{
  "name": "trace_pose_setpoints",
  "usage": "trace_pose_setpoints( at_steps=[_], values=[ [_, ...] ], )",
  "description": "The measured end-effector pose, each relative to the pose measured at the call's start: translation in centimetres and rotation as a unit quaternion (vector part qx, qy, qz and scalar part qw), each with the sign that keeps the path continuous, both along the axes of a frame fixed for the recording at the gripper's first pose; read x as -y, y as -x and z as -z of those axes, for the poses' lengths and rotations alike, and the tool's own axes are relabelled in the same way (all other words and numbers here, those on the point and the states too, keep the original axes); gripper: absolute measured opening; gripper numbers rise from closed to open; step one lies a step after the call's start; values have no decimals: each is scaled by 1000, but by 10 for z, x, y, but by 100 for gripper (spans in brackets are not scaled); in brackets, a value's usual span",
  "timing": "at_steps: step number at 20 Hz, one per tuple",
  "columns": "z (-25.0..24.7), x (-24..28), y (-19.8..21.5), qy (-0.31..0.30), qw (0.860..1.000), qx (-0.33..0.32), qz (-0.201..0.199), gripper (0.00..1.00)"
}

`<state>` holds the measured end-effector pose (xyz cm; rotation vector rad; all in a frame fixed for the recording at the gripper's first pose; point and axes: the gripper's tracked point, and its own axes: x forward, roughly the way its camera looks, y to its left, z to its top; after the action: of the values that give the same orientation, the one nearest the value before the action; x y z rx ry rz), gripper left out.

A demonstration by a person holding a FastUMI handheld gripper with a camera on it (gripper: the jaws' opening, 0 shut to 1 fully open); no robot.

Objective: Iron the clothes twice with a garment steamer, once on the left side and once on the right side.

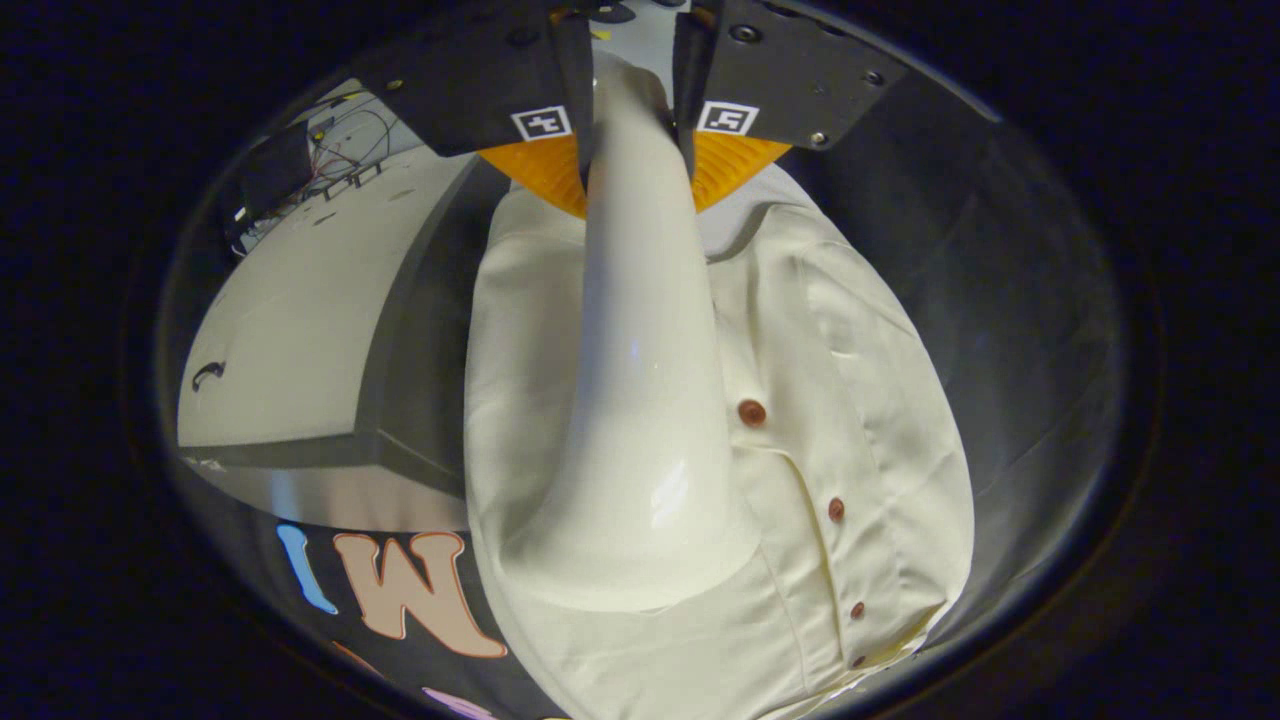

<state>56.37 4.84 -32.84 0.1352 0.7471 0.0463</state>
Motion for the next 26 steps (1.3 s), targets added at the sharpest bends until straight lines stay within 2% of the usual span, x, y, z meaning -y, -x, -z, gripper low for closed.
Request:
trace_pose_setpoints(
  at_steps=[6, 11, 18, 23, 26],
  values=[
    [19, 6, 34, -23, 999, -30, 3, 32],
    [-2, 5, 71, -42, 999, -29, 15, 32],
    [-100, -4, 144, -21, 998, 45, 36, 32],
    [-168, -15, 231, 13, 995, 96, 34, 32],
    [-202, -26, 285, 9, 991, 127, 36, 31]
  ],
)
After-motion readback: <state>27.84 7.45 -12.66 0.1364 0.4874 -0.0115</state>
